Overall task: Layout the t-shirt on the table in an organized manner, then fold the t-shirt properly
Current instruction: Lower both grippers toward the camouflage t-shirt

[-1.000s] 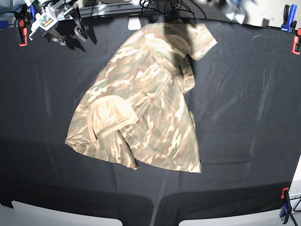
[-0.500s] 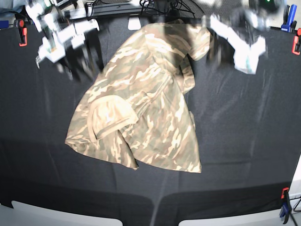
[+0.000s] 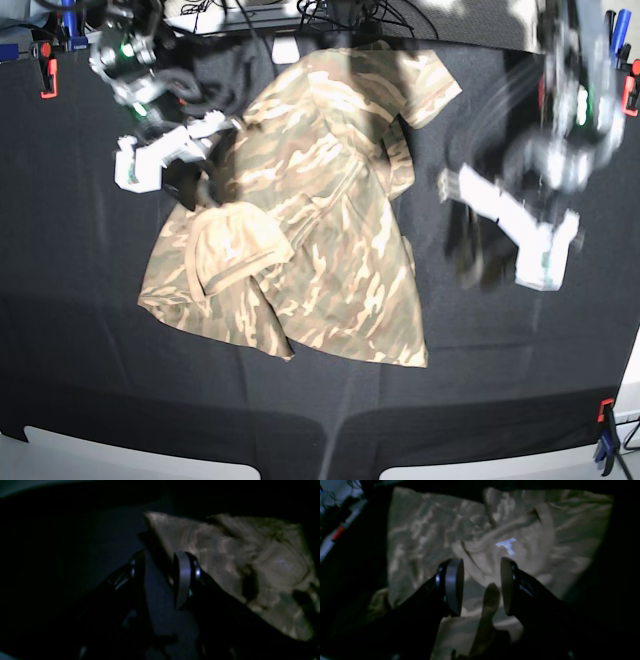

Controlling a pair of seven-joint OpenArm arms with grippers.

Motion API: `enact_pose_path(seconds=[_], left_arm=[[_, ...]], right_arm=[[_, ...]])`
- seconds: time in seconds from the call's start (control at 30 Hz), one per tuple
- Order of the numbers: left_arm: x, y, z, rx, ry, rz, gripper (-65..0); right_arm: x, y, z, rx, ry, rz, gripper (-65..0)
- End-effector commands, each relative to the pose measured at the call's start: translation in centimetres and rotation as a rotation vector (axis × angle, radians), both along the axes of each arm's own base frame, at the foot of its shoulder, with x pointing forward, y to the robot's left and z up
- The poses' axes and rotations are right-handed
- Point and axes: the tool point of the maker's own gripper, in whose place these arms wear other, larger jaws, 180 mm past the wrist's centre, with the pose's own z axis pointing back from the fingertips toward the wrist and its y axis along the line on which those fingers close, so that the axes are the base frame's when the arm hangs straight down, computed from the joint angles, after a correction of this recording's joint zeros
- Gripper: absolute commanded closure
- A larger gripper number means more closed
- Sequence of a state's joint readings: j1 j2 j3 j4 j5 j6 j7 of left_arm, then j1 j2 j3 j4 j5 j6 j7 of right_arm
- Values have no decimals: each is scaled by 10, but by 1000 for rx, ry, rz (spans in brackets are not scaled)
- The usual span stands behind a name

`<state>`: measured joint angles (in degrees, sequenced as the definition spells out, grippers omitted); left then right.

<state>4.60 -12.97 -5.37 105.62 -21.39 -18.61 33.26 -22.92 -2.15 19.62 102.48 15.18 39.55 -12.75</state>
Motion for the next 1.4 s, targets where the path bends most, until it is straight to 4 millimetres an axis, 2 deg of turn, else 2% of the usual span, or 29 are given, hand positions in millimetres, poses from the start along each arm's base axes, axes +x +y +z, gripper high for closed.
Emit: enact_pose_path(seconds=[0.0, 0.2, 0.3, 0.4, 0.5, 0.57, 0.67, 0.8, 1.13, 1.23, 1.37], left_arm=[[16, 2, 12, -32, -42, 3, -177], [84, 13, -5, -179, 37, 42, -204], [112, 18, -11, -240, 80, 59, -207], [130, 17, -27, -276, 142, 61, -207], [140, 10, -46, -349, 224, 68, -207], [137, -4, -59, -399, 294, 36, -207], [123, -40, -66, -439, 380, -104, -207], [100, -94, -63, -465, 437, -301, -207], [66, -208, -52, -530, 523, -502, -206], [59, -226, -48, -522, 517, -547, -206], [49, -233, -55, -421, 516, -610, -206]], right_arm=[[3, 0, 15, 33, -56, -6, -239], [3, 2, 15, 40, -54, -9, -239], [3, 2, 15, 40, -54, -9, -239], [3, 2, 15, 40, -54, -9, -239], [3, 2, 15, 40, -54, -9, -239], [3, 2, 15, 40, -54, -9, -239], [3, 2, 15, 40, -55, -9, -239], [3, 2, 15, 40, -55, -9, -239], [3, 2, 15, 40, -55, -9, -239], [3, 2, 15, 42, -54, -10, -239], [3, 3, 15, 42, -53, -10, -239]])
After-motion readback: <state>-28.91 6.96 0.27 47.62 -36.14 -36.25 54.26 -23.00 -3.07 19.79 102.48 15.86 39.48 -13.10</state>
